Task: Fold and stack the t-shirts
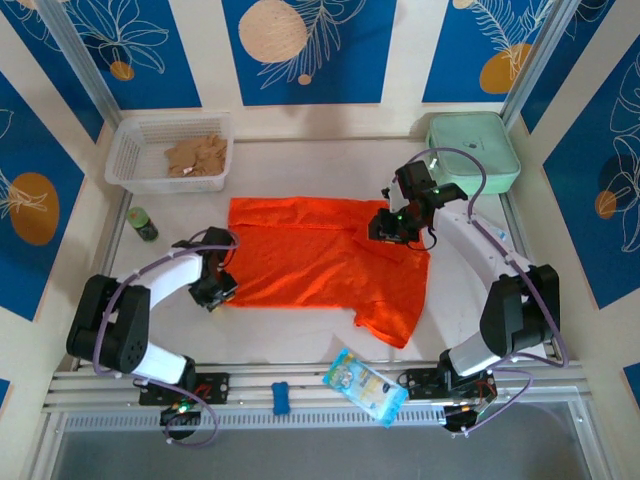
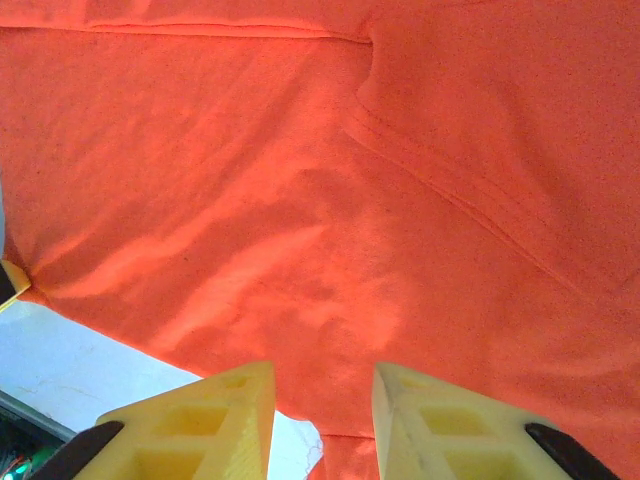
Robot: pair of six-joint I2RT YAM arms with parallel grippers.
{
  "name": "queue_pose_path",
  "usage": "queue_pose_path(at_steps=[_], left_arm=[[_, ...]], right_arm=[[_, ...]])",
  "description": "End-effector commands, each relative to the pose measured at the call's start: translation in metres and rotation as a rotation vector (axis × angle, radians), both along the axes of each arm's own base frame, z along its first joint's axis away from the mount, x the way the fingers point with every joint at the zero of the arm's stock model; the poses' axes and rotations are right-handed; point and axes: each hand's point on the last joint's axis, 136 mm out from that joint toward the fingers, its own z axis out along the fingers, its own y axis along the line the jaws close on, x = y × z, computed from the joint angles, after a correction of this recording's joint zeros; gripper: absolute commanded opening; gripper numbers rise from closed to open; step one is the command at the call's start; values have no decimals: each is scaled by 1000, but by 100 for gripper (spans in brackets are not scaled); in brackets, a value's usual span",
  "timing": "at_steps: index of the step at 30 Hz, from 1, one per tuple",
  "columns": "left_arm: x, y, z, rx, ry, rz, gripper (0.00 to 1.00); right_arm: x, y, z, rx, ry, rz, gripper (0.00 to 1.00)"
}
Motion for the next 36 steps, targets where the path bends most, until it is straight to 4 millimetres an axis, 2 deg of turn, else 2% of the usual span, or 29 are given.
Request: queue_pose_path(at_steps=[1, 4, 6, 10, 11, 12, 13, 14, 17, 20, 25, 31, 33, 36], left_arm=[[30, -12, -15, -47, -73, -21, 21], [41, -18, -17, -68, -83, -43, 8], [48, -22, -18, -79, -88, -60, 0], [58, -27, -18, -92, -112, -77, 0], [60, -28, -17, -97, -120, -80, 0], [62, -29, -16, -101, -128, -84, 0], [63, -29, -16, -103, -132, -87, 0], [63, -29, -15, -103, -139, -91, 0], [65, -29, -10, -104, -163, -102, 0], [65, -30, -4, -114, -191, -108, 0], [65, -32, 3, -126, -223, -128, 0], [65, -33, 12, -138, -254, -147, 0], [64, -32, 14, -137, -262, -149, 0], [61, -29, 19, -124, -273, -155, 0]], right_arm=[[-11, -4, 14, -13, -30, 20, 31], [-11, -6, 40, -27, -144, 65, 31], [-12, -5, 71, -29, -279, 114, 31], [-28, 0, 142, -17, -621, 207, 32], [-38, 2, 158, -3, -706, 250, 38], [-46, 2, 170, 1, -771, 274, 47], [-54, 4, 179, 1, -830, 322, 49], [-66, 7, 183, -6, -898, 413, 45], [-112, 17, 165, -112, -1067, 802, 47], [-133, 8, 140, -255, -1107, 973, 58], [-169, -12, 78, -334, -827, 1270, 58], [-202, -36, -16, -449, -568, 1599, 53], [-212, -38, -41, -453, -518, 1684, 53], [-225, -33, -65, -435, -466, 1758, 53]])
